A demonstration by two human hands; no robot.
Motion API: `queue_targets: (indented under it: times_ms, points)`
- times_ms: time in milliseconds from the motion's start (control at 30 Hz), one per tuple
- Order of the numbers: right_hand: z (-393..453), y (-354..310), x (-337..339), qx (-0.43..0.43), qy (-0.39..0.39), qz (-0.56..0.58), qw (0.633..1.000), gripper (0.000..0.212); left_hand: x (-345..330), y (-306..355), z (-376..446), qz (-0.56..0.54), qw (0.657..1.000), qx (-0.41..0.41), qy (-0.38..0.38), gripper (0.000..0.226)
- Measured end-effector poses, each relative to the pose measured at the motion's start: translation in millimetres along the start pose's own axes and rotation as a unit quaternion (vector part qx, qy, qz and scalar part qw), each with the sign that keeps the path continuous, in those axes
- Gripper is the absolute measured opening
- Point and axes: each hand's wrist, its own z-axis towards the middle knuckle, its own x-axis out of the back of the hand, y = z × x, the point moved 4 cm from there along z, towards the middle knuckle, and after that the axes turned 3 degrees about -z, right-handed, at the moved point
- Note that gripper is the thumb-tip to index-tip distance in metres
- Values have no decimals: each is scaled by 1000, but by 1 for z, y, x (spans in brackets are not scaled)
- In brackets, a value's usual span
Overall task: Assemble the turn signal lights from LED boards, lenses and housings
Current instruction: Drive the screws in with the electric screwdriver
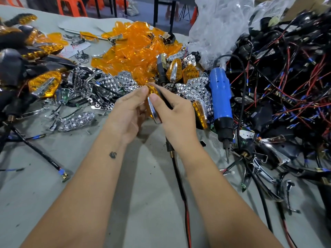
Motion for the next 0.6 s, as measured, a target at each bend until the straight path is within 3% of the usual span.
queue_targets:
  times_ms: [233, 367, 467, 600]
  points:
    - [2, 2, -1, 37, 10, 61, 997, 20, 1, -2, 3, -28, 999, -19, 22, 27]
    - [5, 4, 2, -8, -8, 140, 990, 18, -8, 0, -3, 2, 999, -52, 6, 39]
    - [5, 9, 3, -106, -7, 290, 951, 31, -20, -3, -9, 15, 998, -49, -45, 36]
    - [0, 6, -2, -188, -61, 448, 872, 39, -29, -7, -15, 15, 989, -52, -138, 39]
